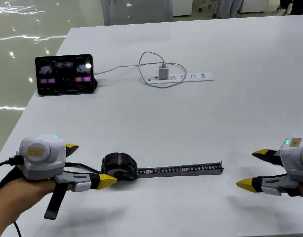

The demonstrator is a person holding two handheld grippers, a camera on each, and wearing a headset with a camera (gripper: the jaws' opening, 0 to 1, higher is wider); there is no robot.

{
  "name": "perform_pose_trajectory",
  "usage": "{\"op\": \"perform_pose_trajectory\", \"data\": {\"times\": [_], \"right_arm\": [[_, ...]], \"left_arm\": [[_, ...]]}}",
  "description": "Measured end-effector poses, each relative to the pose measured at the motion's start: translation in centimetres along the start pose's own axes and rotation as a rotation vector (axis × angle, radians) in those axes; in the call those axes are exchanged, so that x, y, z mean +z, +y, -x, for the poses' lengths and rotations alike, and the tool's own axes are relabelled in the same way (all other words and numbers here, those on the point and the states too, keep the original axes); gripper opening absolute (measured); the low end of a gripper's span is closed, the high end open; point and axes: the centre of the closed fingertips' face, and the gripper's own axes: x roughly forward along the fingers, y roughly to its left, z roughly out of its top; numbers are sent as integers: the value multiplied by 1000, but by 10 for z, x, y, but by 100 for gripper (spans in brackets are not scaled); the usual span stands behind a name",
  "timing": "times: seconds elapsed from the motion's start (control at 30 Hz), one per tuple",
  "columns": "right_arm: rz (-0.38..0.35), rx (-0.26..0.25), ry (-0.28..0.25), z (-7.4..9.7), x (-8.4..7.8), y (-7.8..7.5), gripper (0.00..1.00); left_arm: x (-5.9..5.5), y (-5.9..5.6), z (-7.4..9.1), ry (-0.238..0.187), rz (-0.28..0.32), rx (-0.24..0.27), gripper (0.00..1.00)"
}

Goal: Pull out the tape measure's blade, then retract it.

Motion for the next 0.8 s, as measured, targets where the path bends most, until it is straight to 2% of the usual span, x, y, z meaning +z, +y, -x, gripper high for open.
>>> {"op": "perform_pose_trajectory", "data": {"times": [0.13, 0.27, 0.3, 0.47, 0.53, 0.6, 0.8], "right_arm": [[-13, -24, -15, 6, -1, -3, 67], [-48, -39, -30, 12, -5, -3, 72], [-53, -43, -33, 13, -5, -3, 73], [-105, -56, -55, 20, -12, -2, 77], [-120, -72, -61, 24, -15, -1, 78], [-136, -67, -75, 28, -16, 4, 79], [-161, -95, -95, 36, -22, 7, 86]], "left_arm": [[-7, 1, 6, -21, -2, 19, 99], [-6, -2, 16, -85, -12, 24, 99], [-8, 0, 17, -84, -4, 35, 99], [-19, -4, 19, -61, 30, 30, 99], [-20, -3, 21, -63, 22, 50, 99], [-20, -2, 24, -74, 21, 67, 99], [-23, -9, 32, -96, -7, 81, 99]]}}
